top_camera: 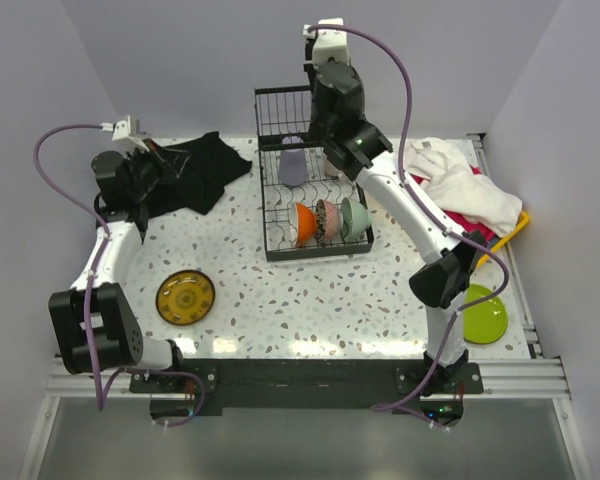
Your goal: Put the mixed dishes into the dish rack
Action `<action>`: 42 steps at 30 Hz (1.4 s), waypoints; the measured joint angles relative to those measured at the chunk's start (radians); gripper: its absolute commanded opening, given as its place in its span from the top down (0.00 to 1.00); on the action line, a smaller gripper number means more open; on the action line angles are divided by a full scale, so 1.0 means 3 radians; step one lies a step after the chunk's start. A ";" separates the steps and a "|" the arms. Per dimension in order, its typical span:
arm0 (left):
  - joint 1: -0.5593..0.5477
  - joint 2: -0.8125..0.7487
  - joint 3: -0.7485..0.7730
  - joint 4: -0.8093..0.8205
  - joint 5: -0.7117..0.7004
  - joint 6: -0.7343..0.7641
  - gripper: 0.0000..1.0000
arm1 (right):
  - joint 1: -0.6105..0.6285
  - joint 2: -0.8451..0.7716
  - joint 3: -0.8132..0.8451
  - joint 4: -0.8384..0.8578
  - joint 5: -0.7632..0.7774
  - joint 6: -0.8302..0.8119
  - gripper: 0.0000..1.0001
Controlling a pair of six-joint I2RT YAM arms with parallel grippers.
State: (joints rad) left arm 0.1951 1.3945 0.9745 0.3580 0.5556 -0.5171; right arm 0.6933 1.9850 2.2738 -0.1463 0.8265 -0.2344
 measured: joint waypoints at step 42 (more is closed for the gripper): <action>0.0003 -0.0008 -0.0136 -0.0014 0.0123 -0.0050 1.00 | -0.0290 0.0645 0.0249 -0.0924 0.0423 -0.0065 1.00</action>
State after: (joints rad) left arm 0.1959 1.3922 0.9337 0.3538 0.5926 -0.5320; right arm 0.6064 2.1784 2.3486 -0.4236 0.9535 -0.2539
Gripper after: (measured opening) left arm 0.011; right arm 0.063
